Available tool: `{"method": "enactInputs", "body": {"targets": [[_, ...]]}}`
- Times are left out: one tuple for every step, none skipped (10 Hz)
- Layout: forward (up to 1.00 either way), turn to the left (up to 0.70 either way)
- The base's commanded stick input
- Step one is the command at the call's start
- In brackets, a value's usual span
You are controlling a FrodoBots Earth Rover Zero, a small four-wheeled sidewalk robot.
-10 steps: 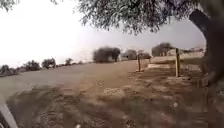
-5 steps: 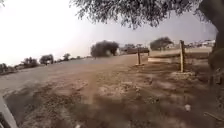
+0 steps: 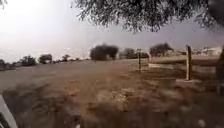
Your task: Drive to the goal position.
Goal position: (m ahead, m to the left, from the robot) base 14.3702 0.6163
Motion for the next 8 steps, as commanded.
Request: {"method": "enactInputs", "body": {"targets": [[0.5,0.0],[0.5,0.0],[0.5,0.0],[0.5,0.0],[0.5,0.0],[0.5,0.0],[0.5,0.0],[0.5,0.0]]}}
